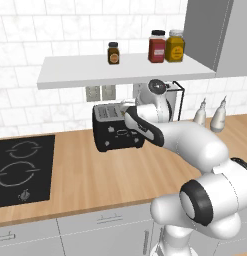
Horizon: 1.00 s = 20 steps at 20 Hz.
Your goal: Start the toaster. Once the lever pops up, take the bread to the plate on the dining counter.
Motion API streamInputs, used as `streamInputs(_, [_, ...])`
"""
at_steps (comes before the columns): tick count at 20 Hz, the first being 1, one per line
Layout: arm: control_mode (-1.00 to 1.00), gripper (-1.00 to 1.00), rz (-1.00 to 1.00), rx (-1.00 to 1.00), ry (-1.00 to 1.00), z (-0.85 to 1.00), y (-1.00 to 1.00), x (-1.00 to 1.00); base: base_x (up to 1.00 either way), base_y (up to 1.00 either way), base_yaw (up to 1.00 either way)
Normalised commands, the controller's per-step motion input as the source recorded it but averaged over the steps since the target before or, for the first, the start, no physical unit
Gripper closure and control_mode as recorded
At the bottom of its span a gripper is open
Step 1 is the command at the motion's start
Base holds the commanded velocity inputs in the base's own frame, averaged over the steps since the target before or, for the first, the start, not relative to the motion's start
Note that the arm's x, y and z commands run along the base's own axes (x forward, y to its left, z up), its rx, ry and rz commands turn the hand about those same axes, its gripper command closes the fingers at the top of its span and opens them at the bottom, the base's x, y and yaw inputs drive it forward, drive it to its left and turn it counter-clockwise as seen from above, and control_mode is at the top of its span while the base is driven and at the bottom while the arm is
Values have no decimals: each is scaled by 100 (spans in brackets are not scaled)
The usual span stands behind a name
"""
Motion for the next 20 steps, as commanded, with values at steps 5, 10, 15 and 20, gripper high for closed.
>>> streamInputs(5, [-100, -100, 0, 0, 0, 0, 0, 0, 0, 0, 0])
streamInputs(10, [-100, -100, 0, 0, 0, 0, 0, 0, 0, 0, 0])
streamInputs(15, [-100, -100, 0, 0, 0, 0, 0, 0, 0, 0, 0])
streamInputs(20, [-100, -100, 0, 0, 0, 0, 0, 0, 0, 0, 0])
